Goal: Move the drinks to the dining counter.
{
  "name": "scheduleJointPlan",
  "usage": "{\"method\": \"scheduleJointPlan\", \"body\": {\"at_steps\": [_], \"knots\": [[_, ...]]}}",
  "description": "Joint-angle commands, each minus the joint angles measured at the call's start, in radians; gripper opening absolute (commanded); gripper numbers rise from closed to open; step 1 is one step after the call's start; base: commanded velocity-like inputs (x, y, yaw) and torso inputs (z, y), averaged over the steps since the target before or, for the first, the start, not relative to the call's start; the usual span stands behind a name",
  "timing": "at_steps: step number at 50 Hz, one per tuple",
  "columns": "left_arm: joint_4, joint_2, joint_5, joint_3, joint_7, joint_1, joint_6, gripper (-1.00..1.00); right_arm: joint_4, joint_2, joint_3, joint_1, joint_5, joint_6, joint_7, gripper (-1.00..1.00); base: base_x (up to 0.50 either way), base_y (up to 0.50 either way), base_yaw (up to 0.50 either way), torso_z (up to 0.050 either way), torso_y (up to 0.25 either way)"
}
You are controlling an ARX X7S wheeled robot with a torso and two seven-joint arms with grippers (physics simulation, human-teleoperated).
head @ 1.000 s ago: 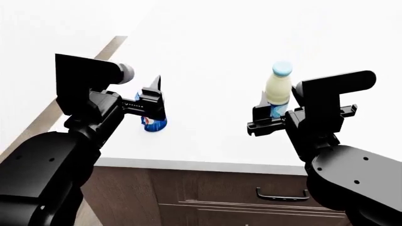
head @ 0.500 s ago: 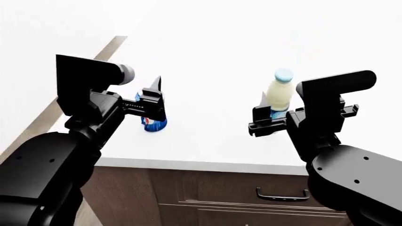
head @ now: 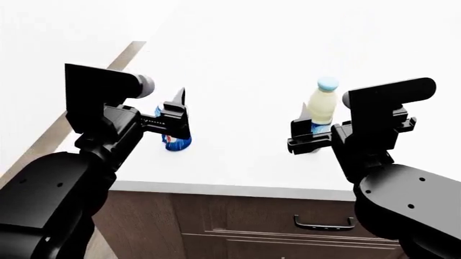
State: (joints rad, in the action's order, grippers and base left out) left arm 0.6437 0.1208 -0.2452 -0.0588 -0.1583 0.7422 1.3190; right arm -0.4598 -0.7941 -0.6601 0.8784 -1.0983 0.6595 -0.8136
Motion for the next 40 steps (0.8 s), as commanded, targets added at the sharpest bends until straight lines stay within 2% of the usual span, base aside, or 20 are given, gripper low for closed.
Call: {"method": "scheduleJointPlan", "body": {"at_steps": [1, 22, 40], "knots": [[0.000, 0.003, -0.009, 0.000, 0.007, -0.006, -0.006, 1.00, -0.013, -0.005, 0.005, 0.001, -0.006, 0.000, -0.003, 1.00, 0.00, 0.00, 0.00, 0.000, 0.000], [0.022, 0.008, -0.032, -0.004, 0.023, 0.007, 0.020, 1.00, -0.174, -0.069, 0.081, 0.089, -0.132, 0.056, -0.113, 1.00, 0.00, 0.00, 0.00, 0.000, 0.000], [0.063, 0.002, -0.057, -0.012, 0.038, 0.025, 0.051, 1.00, -0.258, -0.082, 0.129, 0.159, -0.189, 0.067, -0.187, 1.00, 0.00, 0.00, 0.00, 0.000, 0.000]]}}
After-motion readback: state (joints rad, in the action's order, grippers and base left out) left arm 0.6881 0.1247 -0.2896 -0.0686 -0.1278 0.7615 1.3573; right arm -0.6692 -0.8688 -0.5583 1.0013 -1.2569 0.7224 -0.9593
